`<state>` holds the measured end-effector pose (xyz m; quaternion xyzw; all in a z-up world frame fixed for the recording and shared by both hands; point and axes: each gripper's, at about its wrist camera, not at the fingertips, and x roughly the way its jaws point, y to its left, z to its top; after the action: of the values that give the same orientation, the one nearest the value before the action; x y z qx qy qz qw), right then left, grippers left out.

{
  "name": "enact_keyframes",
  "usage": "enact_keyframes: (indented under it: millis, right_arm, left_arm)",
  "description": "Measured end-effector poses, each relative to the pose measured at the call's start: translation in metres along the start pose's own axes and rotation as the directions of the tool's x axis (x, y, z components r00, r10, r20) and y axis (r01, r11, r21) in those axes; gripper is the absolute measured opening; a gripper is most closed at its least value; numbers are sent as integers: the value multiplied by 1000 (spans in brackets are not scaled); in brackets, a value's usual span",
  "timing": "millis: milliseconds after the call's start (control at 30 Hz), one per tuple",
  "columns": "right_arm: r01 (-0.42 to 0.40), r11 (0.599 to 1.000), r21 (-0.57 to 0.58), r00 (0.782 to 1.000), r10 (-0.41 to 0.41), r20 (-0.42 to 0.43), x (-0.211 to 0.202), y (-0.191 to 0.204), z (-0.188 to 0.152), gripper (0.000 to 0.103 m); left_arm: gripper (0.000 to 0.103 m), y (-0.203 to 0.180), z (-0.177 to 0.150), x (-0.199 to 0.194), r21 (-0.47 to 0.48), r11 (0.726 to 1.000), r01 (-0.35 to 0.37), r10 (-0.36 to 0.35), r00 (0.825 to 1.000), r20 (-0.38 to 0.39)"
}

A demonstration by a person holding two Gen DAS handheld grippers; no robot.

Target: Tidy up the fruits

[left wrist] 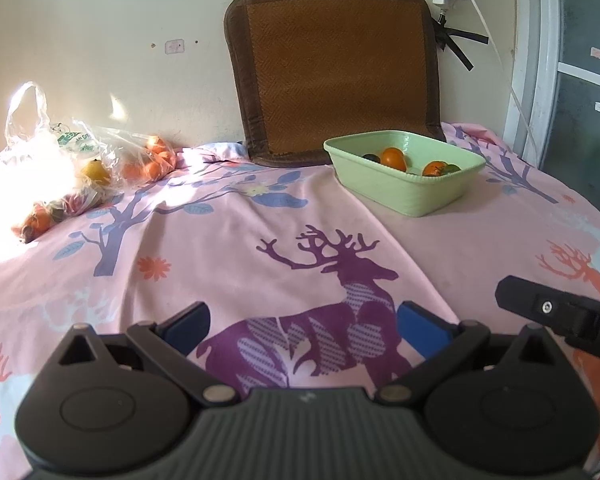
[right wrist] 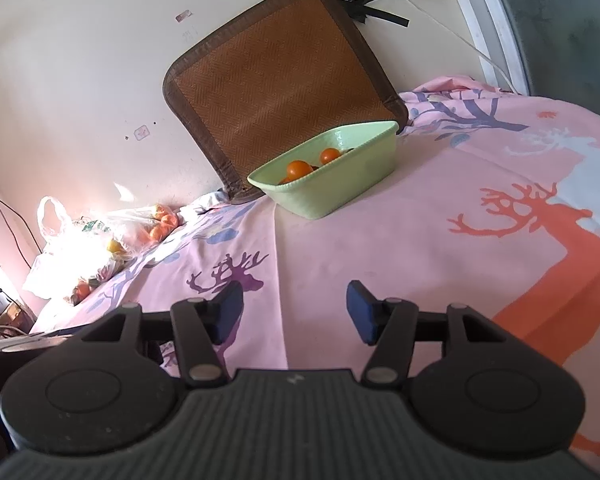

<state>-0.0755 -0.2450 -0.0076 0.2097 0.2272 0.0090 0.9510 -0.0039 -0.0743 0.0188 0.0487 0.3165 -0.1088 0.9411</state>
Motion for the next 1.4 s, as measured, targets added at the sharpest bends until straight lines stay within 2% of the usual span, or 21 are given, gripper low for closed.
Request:
enact_keyframes:
  millis: [767, 1267, 1400]
  right_arm:
    - [4, 1000, 29, 1000, -4, -6, 0, -7, -2, 65]
    - [7, 999, 34, 1000, -6, -16, 3, -8, -2, 66]
    - [7, 999, 36, 1000, -6, -18, 4, -9, -4, 66]
  left_arm:
    - [103, -10, -4, 7, 47, 998, -45, 47, 998, -45]
    - [103, -12, -6, 10, 66, 996, -66, 69, 997, -40]
    - [103, -11, -5, 9, 70, 993, -95, 97, 995, -17]
